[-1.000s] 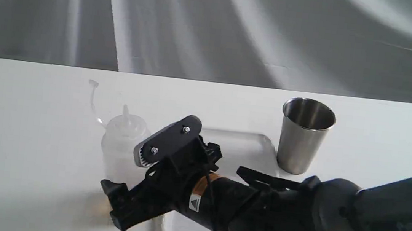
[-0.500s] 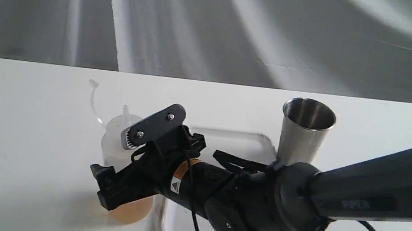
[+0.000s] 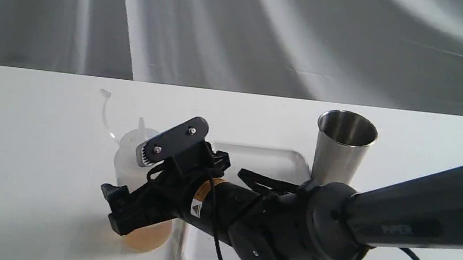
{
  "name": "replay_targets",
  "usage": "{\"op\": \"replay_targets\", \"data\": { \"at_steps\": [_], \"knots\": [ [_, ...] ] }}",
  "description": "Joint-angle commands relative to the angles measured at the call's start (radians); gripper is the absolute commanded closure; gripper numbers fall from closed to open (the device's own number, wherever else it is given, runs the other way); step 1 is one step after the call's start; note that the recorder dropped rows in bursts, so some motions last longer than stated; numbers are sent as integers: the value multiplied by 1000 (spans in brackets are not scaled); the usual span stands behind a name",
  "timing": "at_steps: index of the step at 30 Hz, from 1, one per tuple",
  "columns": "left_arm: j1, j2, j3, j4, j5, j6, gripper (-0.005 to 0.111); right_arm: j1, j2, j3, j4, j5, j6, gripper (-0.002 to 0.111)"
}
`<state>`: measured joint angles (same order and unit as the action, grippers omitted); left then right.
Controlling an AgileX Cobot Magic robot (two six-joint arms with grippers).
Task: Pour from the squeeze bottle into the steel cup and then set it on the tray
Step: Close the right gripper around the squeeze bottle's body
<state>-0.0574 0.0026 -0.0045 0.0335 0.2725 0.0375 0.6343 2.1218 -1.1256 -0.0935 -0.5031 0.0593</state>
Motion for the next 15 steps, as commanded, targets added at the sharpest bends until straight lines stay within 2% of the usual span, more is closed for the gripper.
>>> {"op": "replay_targets", "data": {
  "at_steps": [1,8,12,15],
  "knots": [
    [-6,-3,4,-1,-7,-4,107,-8,0,-5,-26,-1,43,25],
    [-6,-3,4,-1,-7,-1,107,-8,0,-5,-26,-3,157,77],
    [-6,-3,4,-1,-7,-3,107,-8,-11,-5,-26,-3,197,96],
    [-6,-3,4,-1,-7,-5,107,-8,-46,-5,-26,4,203,104]
  ]
}}
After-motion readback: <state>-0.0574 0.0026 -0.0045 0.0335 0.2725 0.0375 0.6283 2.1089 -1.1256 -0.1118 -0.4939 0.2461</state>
